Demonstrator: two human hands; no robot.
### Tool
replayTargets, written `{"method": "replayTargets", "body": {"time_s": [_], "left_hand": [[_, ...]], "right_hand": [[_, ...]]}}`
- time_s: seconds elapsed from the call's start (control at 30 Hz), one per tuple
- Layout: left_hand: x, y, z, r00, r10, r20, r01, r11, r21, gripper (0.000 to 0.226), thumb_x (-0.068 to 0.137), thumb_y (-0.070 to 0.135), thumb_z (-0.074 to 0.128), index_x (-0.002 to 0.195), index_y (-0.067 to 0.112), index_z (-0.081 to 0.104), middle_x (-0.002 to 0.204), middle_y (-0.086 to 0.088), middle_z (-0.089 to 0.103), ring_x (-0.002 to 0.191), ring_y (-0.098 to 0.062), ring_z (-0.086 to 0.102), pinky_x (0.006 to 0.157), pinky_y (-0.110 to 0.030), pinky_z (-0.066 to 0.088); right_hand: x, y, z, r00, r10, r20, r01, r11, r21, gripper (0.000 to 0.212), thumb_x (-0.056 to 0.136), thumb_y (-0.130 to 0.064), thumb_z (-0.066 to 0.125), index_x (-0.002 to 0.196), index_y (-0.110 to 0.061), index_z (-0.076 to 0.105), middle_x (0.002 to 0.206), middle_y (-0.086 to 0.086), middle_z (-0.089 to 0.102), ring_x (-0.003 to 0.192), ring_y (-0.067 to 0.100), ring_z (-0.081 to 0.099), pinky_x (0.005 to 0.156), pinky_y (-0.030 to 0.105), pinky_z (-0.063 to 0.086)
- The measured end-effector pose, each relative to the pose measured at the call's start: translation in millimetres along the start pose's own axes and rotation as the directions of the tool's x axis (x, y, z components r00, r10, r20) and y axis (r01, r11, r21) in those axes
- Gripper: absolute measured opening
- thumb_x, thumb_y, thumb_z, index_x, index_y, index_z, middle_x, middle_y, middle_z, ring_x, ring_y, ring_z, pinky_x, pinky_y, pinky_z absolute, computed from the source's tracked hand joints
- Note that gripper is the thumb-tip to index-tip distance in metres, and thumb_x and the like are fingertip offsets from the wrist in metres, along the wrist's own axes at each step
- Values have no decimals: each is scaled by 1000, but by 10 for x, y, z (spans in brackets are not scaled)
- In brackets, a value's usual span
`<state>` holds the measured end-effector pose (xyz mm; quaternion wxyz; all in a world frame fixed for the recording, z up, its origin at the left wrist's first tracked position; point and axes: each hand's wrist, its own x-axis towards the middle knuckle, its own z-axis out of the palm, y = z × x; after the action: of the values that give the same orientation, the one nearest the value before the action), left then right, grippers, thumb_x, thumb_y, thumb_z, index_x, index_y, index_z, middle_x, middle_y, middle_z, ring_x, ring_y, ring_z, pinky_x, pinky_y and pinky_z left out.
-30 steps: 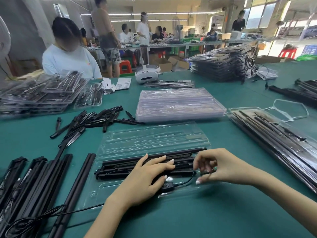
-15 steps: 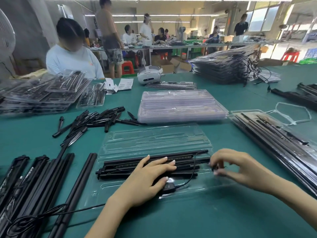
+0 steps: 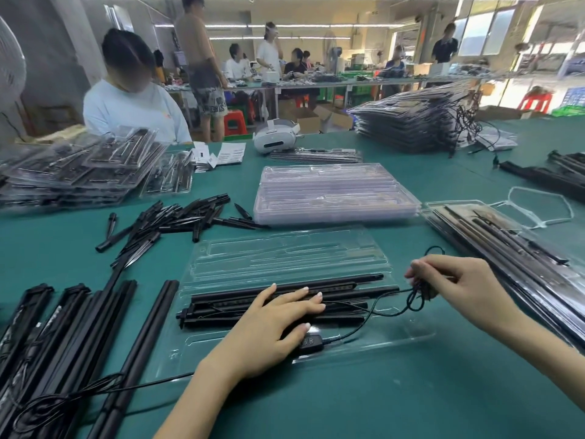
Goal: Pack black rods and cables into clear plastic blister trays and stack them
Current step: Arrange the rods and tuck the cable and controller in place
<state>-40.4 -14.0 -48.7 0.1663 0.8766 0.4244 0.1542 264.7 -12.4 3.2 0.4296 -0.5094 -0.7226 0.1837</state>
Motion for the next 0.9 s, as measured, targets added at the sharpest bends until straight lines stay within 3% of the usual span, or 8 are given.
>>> {"method": "replayTargets", "body": {"time_s": [0.07, 0.2, 0.37, 0.47, 0.57, 0.67, 0.77, 0.9], "left_hand": [[-2, 1, -1, 1000, 1, 2, -1, 1000, 2, 39, 100, 31, 37, 136, 45, 39, 142, 44, 23, 135, 20, 4, 118, -29, -5], [0, 11, -10, 1000, -7, 0, 7, 1000, -2, 39, 100, 30, 38, 136, 44, 40, 141, 44, 23, 135, 21, 4, 118, -28, -5], [-7, 35, -19, 1000, -6, 0, 6, 1000, 0, 38, 101, 29, 37, 136, 43, 41, 142, 44, 22, 135, 21, 4, 118, -29, -5], [-17, 75, -45, 999, -28, 14, 28, 999, 23, 38, 101, 27, 35, 135, 41, 42, 143, 42, 23, 135, 21, 2, 119, -30, -6], [6, 179, -33, 995, -102, 17, 99, 986, 136, 44, 99, 24, 30, 142, 35, 34, 146, 32, 31, 139, 14, 6, 118, -36, -12], [96, 383, 39, 987, -157, -37, 161, 946, 281, 43, 102, 34, 22, 144, 34, 27, 150, 15, 36, 144, -5, 19, 116, -43, -13], [162, 536, 123, 977, -206, -64, 215, 910, 355, 50, 101, 49, 14, 150, 39, 14, 154, 6, 31, 144, -17, 23, 117, -49, -3], [206, 610, 178, 975, -197, -99, 221, 868, 446, 52, 100, 43, 13, 151, 32, 20, 143, 4, 41, 131, -24, 37, 115, -47, 12]], "right_hand": [[14, 70, -74, 991, 46, 127, -51, 998, 36, 11, 84, -19, 69, 93, -24, 72, 82, -2, 71, 76, 14, 67, 69, 23, 56], [0, 147, -202, 948, 103, 302, -141, 984, 108, 38, 81, 2, 70, 109, -23, 63, 96, 2, 69, 92, 15, 66, 80, 21, 55], [-28, 149, -151, 995, 93, -23, -94, 995, -28, 27, 77, -5, 76, 83, -30, 68, 78, -5, 70, 70, 10, 65, 65, 17, 53], [-11, 169, -26, 979, 90, -183, -113, 986, -123, 24, 73, -11, 80, 80, -32, 70, 108, -2, 60, 100, 13, 56, 86, 22, 49], [32, 137, -9, 980, -64, -186, -17, 914, -406, 16, 65, -16, 84, 77, -21, 75, 126, 10, 50, 120, 34, 44, 101, 47, 35], [74, 104, -160, 968, -240, 70, 231, 753, -617, 19, 61, -19, 88, 73, -19, 73, 92, -2, 69, 91, 30, 64, 79, 42, 40], [87, 34, -255, 941, -278, 195, 334, 656, -677, 21, 60, -23, 90, 71, -17, 73, 65, -7, 64, 63, 22, 63, 63, 33, 45], [20, 19, -223, 967, -31, 254, 178, 795, -580, 37, 81, -32, 74, 114, -39, 58, 58, -9, 54, 57, 7, 51, 58, 28, 45]]}}
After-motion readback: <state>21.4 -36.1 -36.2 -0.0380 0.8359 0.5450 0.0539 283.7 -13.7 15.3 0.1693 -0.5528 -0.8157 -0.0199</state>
